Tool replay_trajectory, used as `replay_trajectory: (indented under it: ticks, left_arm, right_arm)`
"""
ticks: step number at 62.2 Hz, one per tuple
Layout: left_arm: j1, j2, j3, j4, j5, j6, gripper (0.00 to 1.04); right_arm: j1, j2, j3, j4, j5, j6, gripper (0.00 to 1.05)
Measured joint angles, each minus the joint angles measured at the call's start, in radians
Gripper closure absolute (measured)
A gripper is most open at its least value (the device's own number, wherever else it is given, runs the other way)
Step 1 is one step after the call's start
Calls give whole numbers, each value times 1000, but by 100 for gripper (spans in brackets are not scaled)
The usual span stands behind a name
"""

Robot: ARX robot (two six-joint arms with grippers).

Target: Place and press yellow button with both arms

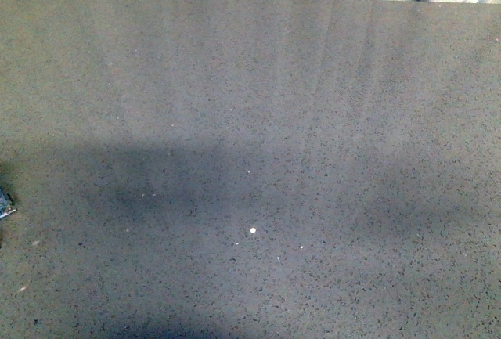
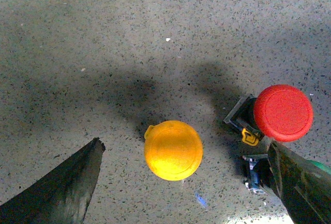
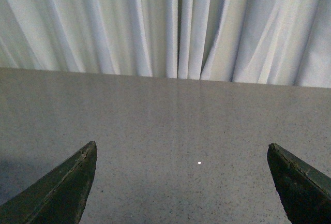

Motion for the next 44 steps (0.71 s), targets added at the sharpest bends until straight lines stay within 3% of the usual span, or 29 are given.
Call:
replay_trajectory:
  ticks: [44]
  left_arm:
    - [-3, 107, 12, 34, -33, 45, 9]
  right_arm:
    - [0, 0, 0, 0, 0, 0, 9]
